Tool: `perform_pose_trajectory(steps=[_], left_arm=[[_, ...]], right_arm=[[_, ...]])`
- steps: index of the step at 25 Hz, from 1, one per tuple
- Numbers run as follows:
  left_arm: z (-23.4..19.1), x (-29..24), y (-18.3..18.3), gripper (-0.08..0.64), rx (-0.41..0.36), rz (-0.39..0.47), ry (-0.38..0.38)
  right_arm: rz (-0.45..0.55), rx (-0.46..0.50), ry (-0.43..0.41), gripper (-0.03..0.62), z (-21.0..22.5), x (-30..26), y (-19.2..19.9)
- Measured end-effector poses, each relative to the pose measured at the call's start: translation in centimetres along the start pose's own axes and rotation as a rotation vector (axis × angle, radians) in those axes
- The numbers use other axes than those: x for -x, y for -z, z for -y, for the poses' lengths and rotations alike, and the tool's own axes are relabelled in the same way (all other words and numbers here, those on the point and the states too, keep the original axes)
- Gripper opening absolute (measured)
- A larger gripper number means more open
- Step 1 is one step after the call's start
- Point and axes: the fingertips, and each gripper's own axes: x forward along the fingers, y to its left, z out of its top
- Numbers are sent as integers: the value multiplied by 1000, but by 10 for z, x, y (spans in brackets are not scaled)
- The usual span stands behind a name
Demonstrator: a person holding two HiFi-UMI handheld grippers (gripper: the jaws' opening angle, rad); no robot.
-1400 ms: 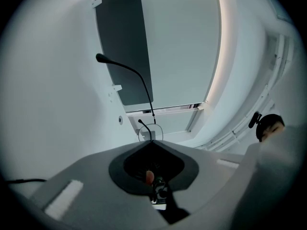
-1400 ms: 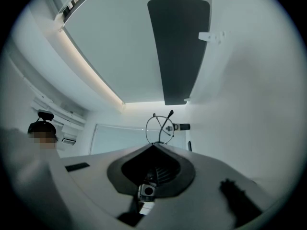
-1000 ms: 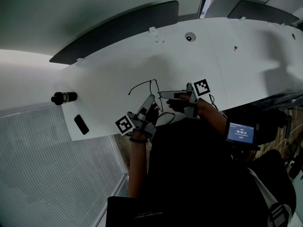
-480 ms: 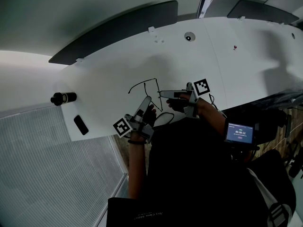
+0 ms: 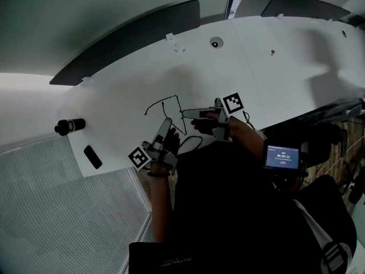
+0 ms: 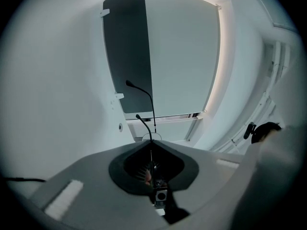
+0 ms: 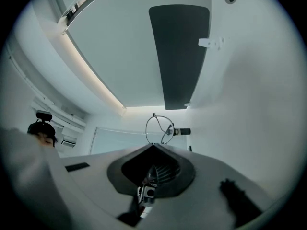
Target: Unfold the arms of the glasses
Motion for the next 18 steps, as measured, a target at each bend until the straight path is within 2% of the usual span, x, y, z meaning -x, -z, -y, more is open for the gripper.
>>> perform_pose_trajectory(steps=[18], left_arm=[[3, 1, -2, 17, 0, 14, 16]], right_arm=[[2, 7, -13, 11, -5, -1, -2]])
